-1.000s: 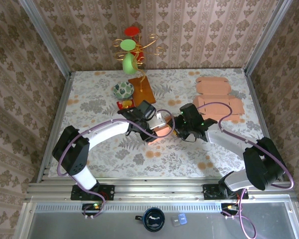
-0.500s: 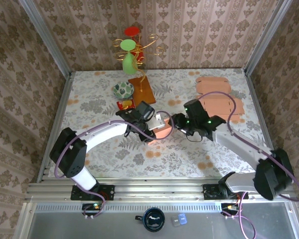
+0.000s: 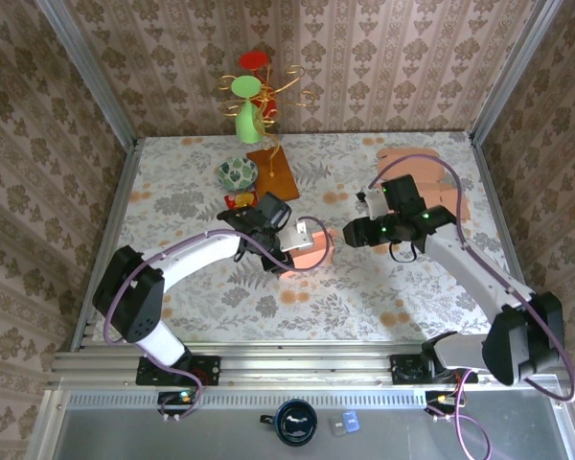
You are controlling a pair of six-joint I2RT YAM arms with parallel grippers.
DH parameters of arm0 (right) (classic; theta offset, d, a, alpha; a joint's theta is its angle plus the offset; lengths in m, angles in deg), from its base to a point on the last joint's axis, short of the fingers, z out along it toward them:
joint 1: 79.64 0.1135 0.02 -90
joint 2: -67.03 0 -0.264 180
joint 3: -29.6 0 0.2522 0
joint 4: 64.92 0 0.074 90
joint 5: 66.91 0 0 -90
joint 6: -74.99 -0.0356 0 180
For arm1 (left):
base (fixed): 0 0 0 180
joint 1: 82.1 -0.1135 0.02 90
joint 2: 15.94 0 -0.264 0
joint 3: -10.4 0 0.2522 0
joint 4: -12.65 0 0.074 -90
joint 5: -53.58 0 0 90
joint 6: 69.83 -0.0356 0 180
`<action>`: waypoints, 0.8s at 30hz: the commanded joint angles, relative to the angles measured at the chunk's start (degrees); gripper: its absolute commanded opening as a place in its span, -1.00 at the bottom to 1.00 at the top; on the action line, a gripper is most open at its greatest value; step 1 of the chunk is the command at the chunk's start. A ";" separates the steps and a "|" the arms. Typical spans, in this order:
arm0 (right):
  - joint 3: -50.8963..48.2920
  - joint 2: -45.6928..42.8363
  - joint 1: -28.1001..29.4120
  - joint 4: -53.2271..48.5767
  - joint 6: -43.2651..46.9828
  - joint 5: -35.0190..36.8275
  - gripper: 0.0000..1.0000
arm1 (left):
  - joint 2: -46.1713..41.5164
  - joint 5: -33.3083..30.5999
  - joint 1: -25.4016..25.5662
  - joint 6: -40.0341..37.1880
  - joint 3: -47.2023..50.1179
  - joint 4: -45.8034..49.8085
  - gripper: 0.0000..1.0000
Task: Fold the paper box
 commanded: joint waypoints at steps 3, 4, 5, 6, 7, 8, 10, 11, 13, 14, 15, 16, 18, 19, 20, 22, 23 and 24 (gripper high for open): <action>4.29 3.79 1.22 -3.55 7.51 -2.58 0.13 | -1.69 2.63 -0.89 -2.52 0.86 2.21 -0.02; 4.89 5.83 1.59 -3.60 7.77 -3.02 0.13 | -1.66 2.66 -0.89 -2.52 0.93 2.10 -0.02; 5.29 6.54 2.15 -3.67 7.90 -2.99 0.13 | -1.51 2.75 -0.96 -2.54 1.00 2.10 -0.02; 5.74 7.38 2.74 -3.72 8.09 -2.82 0.13 | -1.39 2.71 -0.96 -2.42 0.97 2.08 -0.02; 6.20 8.32 3.26 -3.69 8.32 -2.56 0.13 | -1.27 2.71 -0.96 -2.43 0.92 2.07 -0.02; 6.37 9.06 3.70 -3.64 8.35 -2.30 0.12 | -1.27 2.71 -1.01 -2.43 0.90 1.95 -0.02; 7.02 10.60 4.29 -3.25 8.33 -2.21 0.07 | -1.17 2.77 -1.05 -2.41 0.84 1.81 -0.02; 7.40 11.25 4.47 -3.25 8.26 -1.80 0.04 | -1.16 2.71 -1.08 -2.35 0.77 1.81 -0.02; 8.59 12.46 4.72 -3.46 8.18 -1.57 -0.03 | -0.91 2.73 -1.05 -2.35 0.72 1.90 -0.02; 8.99 12.72 4.82 -3.48 8.17 -1.37 -0.05 | -0.96 2.71 -1.05 -2.39 0.60 1.86 -0.02; 9.43 12.95 5.07 -3.36 8.17 -1.12 -0.09 | -0.88 2.73 -1.05 -2.47 0.60 1.90 -0.02; 9.87 13.06 5.33 -3.43 8.26 -0.71 -0.13 | -0.77 2.76 -1.05 -2.41 0.57 1.90 -0.02; 10.66 13.30 5.61 -3.77 8.34 -0.02 -0.17 | -0.62 2.80 -1.05 -2.43 0.41 1.88 -0.02; 10.93 13.66 5.69 -3.94 8.36 0.09 -0.21 | -0.59 2.81 -1.05 -2.40 0.34 1.87 -0.02; 11.16 13.79 5.72 -4.03 8.43 0.26 -0.27 | -0.44 2.82 -1.05 -2.35 0.22 1.89 -0.02; 11.53 14.23 5.97 -4.47 8.53 0.74 -0.36 | -0.31 2.80 -1.11 -2.36 0.08 1.88 -0.02; 11.66 14.50 6.15 -4.66 8.61 0.89 -0.39 | -0.20 2.80 -1.14 -2.41 0.02 1.81 -0.02; 11.74 14.65 6.23 -4.72 8.72 1.10 -0.42 | -0.25 2.80 -1.14 -2.42 -0.12 1.81 -0.02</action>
